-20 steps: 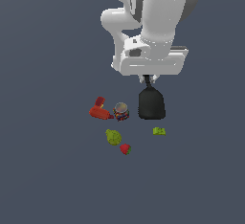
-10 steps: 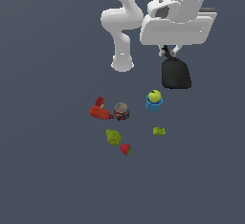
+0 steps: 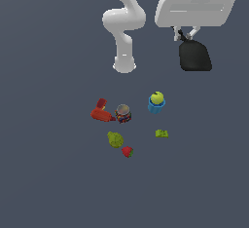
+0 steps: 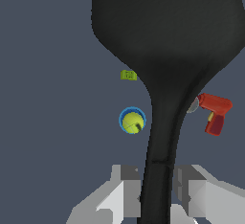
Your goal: Pick up a designated object from a clutter of objects.
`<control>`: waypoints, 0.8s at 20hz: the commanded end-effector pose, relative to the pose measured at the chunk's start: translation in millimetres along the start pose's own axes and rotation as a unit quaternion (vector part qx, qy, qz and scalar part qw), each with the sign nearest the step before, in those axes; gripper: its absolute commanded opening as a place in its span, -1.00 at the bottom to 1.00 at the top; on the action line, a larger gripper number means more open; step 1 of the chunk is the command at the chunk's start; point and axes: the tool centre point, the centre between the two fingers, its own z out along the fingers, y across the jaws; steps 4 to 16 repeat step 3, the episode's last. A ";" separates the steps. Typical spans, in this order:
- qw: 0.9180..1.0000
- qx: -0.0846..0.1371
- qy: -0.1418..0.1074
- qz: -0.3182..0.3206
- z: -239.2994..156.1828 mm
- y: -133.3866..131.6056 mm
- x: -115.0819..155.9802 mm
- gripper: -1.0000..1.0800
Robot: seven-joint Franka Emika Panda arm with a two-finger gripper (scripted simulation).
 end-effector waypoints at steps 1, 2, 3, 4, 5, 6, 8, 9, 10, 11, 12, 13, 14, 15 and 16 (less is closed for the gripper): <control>1.000 0.000 0.000 0.001 -4.7 -3.7 -1.8 -1.00; 1.000 0.000 0.000 0.001 -5.2 -4.3 -2.0 -1.00; 1.000 0.001 0.000 0.001 -5.5 -4.1 -1.9 -1.00; 1.000 0.001 0.000 0.001 -5.5 -4.1 -1.9 -1.00; 1.000 0.001 0.000 0.001 -5.5 -4.1 -1.9 -1.00; 1.000 0.001 0.000 0.001 -5.5 -4.1 -1.9 -1.00; 1.000 0.001 0.000 0.001 -5.5 -4.1 -1.9 -1.00; 1.000 0.001 0.000 0.001 -5.5 -4.1 -1.9 -1.00; 1.000 0.001 0.000 0.001 -5.5 -4.1 -1.9 -1.00; 1.000 0.001 0.000 0.001 -5.5 -4.1 -1.9 -1.00; 1.000 0.001 0.000 0.001 -5.5 -4.1 -1.9 -1.00; 1.000 0.001 0.000 0.001 -5.5 -4.1 -1.9 -1.00; 1.000 0.001 0.000 0.001 -5.5 -4.1 -1.9 -1.00; 1.000 0.001 0.000 0.001 -5.5 -4.1 -1.9 -1.00; 1.000 0.001 0.000 0.001 -5.5 -4.1 -1.9 -1.00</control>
